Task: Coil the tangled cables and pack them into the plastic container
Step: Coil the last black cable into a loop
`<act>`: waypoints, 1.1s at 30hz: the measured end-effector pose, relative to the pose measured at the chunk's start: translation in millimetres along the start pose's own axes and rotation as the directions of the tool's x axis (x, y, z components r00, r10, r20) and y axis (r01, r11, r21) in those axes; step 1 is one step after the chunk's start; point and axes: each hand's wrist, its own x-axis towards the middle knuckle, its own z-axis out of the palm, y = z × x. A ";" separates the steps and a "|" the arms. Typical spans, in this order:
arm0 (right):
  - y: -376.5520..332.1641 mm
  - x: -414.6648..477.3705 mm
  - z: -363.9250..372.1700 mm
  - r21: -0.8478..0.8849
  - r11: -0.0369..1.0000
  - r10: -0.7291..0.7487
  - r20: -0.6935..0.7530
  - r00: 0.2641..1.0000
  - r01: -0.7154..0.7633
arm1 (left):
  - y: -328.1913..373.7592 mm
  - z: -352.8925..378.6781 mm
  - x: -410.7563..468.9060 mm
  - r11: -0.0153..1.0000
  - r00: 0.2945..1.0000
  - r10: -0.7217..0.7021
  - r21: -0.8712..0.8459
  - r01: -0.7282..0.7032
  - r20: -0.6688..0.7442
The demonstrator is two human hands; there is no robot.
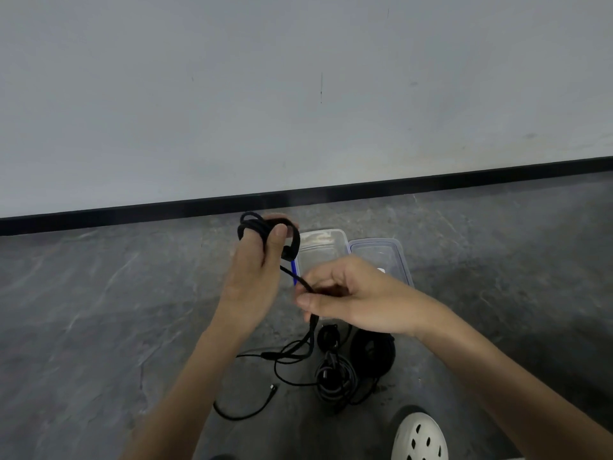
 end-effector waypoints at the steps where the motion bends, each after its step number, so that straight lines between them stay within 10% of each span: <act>1: 0.0 -0.8 -0.8 -0.002 1.000 -0.003 0.002 1.000 0.003 | -0.9 -0.1 -0.2 0.998 1.000 -0.007 0.066 0.006 0.015; 17: -1.9 -10.8 -26.4 -0.010 0.999 -0.040 -0.024 0.999 0.040 | 7.8 -8.7 -8.3 0.987 0.851 -0.123 0.148 0.054 0.511; 26: -1.9 -11.7 -37.3 0.186 0.982 -0.014 -0.114 0.993 0.035 | 12.5 -11.3 -9.2 0.997 0.630 -0.033 -0.016 0.071 0.776; 33: -2.3 -9.2 -36.0 0.375 0.922 -0.052 -0.131 0.990 0.097 | 10.7 -9.9 -6.4 0.972 0.799 -0.052 -0.155 0.179 0.599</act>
